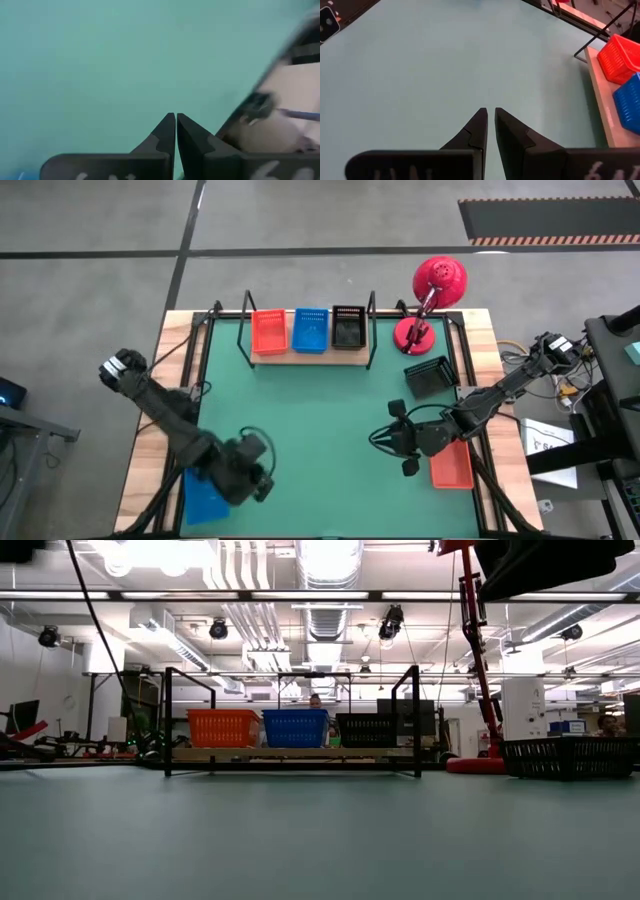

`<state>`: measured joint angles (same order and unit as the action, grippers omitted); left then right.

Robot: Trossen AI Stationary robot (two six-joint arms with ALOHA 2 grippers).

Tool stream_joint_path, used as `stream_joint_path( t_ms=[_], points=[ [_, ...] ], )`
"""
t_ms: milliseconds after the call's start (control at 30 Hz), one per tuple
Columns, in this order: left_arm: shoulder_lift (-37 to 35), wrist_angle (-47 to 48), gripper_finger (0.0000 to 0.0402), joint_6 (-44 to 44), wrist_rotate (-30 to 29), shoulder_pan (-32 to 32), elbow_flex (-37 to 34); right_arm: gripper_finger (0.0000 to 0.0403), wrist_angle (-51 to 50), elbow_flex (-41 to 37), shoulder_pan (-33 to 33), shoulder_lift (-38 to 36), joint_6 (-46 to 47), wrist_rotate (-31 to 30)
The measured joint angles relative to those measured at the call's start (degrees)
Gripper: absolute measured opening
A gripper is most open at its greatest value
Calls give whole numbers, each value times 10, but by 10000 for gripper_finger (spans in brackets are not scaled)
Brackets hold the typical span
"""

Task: Stack baskets on shelf by color
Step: Stack the blue basket on top of the blue baskets on the shelf

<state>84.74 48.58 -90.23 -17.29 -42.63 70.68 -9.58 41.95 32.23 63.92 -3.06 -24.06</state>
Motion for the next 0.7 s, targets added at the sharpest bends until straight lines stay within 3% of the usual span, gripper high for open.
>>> stream_joint_path(
  t_ms=[133,300,533,700],
  points=[
    [61,164,0,-167,94,-38,92,27,1,0,-2,0,-13,0],
    [106,191,0,-262,192,-52,119,27,0,0,-7,0,-32,-1],
    [121,166,2,-297,197,-55,113,27,-8,0,-9,0,-57,0],
    [122,123,37,-340,196,-64,95,27,-9,-5,-9,0,-62,0]
  ],
)
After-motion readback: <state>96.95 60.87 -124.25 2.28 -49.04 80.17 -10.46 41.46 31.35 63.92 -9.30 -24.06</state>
